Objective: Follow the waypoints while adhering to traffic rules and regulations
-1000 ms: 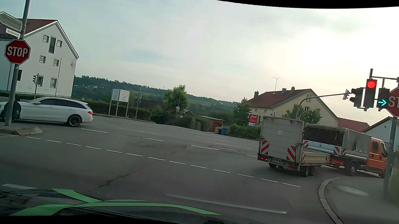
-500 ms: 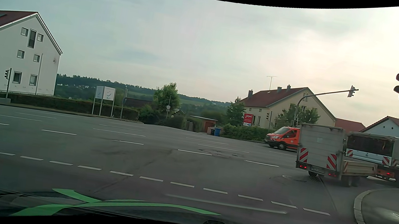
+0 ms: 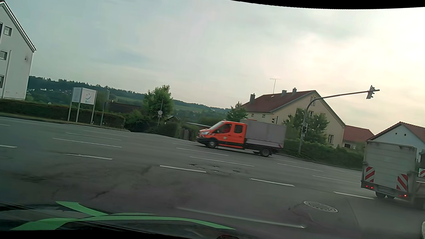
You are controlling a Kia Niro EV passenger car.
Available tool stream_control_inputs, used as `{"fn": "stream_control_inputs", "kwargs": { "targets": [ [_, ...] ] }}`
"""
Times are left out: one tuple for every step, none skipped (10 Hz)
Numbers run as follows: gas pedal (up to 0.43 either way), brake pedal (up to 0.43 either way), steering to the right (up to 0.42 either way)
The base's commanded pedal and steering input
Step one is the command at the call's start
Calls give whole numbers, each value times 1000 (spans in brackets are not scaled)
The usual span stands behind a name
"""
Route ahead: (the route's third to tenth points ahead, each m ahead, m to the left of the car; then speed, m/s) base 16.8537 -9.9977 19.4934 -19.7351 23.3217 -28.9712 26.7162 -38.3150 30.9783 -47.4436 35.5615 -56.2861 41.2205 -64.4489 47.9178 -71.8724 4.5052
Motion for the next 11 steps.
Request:
{"fn": "stream_control_inputs", "kwargs": {
  "targets": [
    [0,0,165],
    [0,0,175],
    [0,0,186],
    [28,0,201],
    [47,0,223],
    [47,0,244],
    [59,0,266],
    [59,0,285],
    [59,0,296],
    [59,0,300],
    [59,0,298]
  ]
}}
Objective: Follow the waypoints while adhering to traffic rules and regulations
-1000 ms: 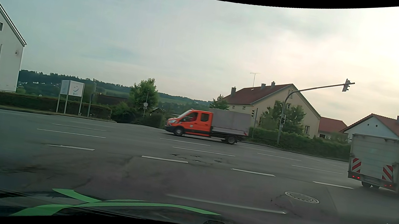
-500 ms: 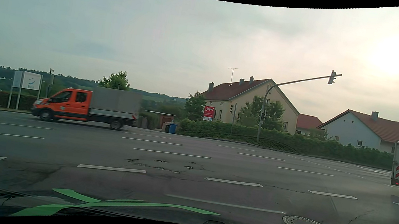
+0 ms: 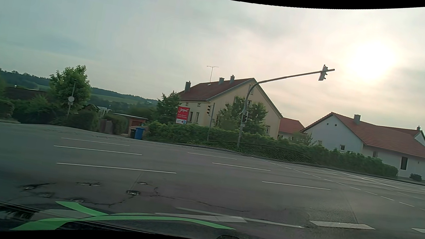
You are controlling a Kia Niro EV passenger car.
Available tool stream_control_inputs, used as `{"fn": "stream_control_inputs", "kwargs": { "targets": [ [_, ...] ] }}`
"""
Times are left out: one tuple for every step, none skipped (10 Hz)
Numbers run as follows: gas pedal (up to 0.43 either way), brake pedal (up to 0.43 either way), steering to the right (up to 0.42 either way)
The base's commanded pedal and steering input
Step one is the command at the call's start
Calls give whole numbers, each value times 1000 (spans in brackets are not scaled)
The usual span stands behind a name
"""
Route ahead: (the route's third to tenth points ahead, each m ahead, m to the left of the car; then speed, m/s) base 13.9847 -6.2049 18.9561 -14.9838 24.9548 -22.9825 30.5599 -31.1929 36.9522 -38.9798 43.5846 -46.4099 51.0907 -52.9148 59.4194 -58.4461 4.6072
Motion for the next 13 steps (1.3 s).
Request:
{"fn": "stream_control_inputs", "kwargs": {
  "targets": [
    [59,0,295],
    [59,0,292],
    [59,0,294],
    [79,0,301],
    [87,0,311],
    [87,0,323],
    [87,0,336],
    [87,0,344],
    [98,0,352],
    [110,0,358],
    [118,0,362],
    [130,0,365],
    [130,0,369]
  ]
}}
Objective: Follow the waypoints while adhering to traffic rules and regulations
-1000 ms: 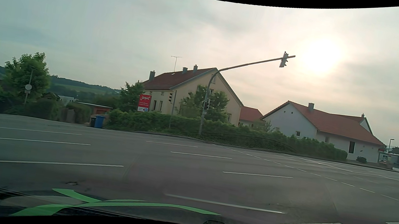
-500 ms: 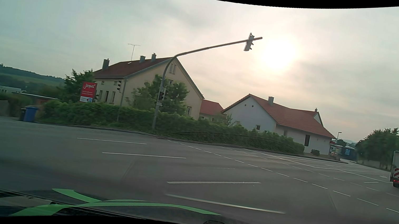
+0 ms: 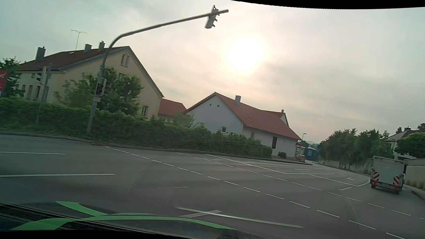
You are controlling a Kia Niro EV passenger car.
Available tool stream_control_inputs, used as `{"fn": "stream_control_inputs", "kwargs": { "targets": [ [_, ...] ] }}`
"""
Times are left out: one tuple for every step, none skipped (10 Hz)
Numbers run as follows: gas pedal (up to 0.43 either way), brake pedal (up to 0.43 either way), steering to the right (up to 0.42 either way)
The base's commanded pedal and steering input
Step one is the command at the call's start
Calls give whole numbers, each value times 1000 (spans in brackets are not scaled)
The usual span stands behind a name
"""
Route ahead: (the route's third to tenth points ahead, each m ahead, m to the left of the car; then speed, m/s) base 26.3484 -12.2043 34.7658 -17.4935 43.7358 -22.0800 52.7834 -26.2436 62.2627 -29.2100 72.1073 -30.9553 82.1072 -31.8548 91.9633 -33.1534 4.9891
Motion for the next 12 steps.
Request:
{"fn": "stream_control_inputs", "kwargs": {
  "targets": [
    [130,0,370],
    [130,0,371],
    [138,0,371],
    [150,0,371],
    [150,0,366],
    [150,0,357],
    [150,0,345],
    [150,0,331],
    [150,0,310],
    [150,0,281],
    [150,0,249],
    [150,0,216]
  ]
}}
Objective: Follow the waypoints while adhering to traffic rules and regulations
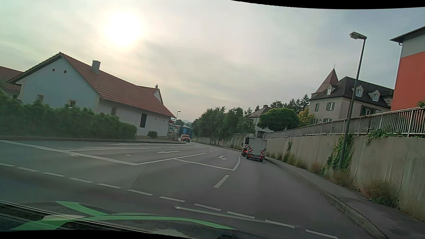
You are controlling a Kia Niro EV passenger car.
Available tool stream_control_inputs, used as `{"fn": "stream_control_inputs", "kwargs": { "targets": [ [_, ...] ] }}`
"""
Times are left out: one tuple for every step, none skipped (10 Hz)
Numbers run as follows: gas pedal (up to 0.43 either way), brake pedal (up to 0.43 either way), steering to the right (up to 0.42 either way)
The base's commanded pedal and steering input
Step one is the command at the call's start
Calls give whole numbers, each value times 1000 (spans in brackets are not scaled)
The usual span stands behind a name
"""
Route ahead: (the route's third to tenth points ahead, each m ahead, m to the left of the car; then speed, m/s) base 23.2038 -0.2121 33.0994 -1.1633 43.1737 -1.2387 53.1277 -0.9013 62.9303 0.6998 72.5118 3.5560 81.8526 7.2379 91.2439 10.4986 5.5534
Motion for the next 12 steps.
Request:
{"fn": "stream_control_inputs", "kwargs": {
  "targets": [
    [150,0,190],
    [150,0,175],
    [150,0,162],
    [150,0,145],
    [150,0,126],
    [150,0,99],
    [150,0,73],
    [150,0,51],
    [150,0,28],
    [150,0,10],
    [150,0,2],
    [150,0,-1]
  ]
}}
